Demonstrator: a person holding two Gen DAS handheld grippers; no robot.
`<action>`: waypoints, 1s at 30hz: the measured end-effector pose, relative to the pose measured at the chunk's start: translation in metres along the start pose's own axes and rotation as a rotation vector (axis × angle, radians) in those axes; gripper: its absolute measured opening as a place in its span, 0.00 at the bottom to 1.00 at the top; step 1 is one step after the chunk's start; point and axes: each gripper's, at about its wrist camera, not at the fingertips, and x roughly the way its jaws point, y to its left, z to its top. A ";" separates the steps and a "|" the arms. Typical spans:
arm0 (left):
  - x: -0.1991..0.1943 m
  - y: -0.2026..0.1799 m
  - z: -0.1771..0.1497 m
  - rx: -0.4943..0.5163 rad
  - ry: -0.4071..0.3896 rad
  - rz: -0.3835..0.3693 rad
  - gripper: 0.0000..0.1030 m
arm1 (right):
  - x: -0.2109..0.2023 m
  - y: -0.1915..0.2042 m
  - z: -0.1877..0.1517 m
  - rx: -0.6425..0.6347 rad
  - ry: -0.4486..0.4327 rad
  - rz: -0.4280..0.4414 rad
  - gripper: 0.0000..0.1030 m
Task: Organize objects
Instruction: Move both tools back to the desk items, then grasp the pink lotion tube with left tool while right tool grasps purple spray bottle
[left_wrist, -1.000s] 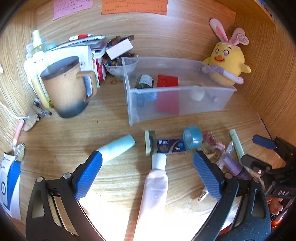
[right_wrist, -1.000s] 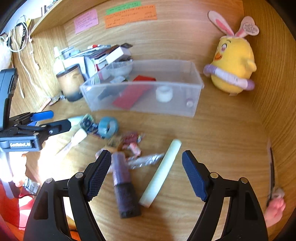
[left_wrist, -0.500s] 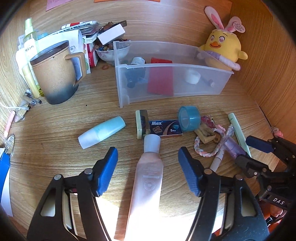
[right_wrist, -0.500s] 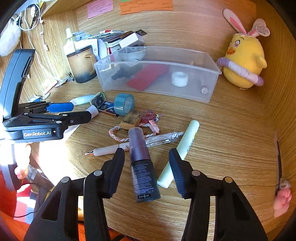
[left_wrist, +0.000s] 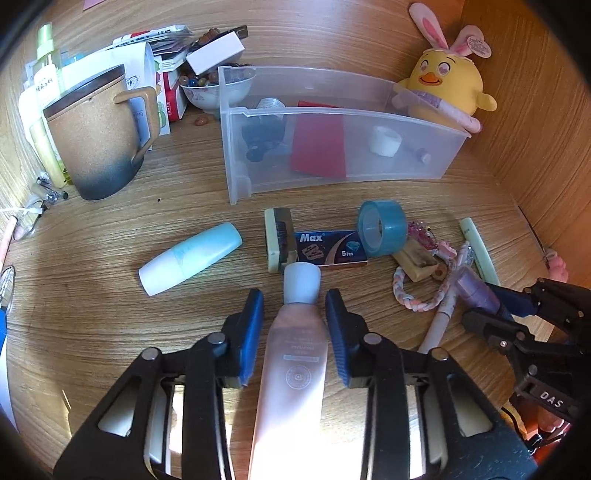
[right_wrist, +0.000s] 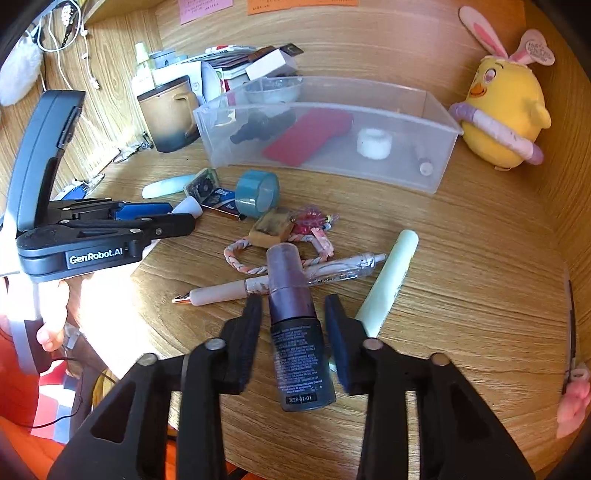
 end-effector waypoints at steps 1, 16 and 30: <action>0.000 0.000 0.000 0.002 -0.001 -0.001 0.27 | 0.001 -0.001 0.000 0.005 0.000 0.000 0.23; -0.027 -0.002 0.010 0.022 -0.081 0.001 0.09 | -0.018 -0.009 0.010 0.020 -0.071 0.004 0.23; 0.008 -0.012 0.005 0.090 0.022 0.013 0.28 | -0.027 -0.015 0.020 0.032 -0.117 -0.001 0.23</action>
